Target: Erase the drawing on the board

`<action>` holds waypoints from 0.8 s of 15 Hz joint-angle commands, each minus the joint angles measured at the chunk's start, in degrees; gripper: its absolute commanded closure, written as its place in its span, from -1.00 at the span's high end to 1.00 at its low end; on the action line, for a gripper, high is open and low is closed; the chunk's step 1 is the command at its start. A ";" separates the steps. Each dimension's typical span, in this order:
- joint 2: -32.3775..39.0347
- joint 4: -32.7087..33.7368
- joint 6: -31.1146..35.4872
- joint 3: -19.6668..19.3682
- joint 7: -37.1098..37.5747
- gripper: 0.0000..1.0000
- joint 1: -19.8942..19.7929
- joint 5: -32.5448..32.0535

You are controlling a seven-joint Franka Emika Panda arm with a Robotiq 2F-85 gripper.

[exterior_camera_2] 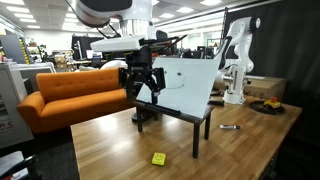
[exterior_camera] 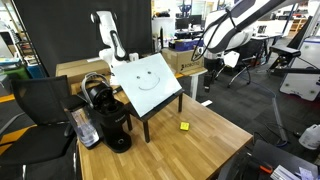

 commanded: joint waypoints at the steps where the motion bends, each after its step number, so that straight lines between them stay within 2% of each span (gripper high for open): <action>1: 0.07 0.29 -0.17 1.47 -0.05 1.00 -1.35 0.11; 12: 0.06 0.04 -0.17 1.56 0.02 1.00 -1.40 0.10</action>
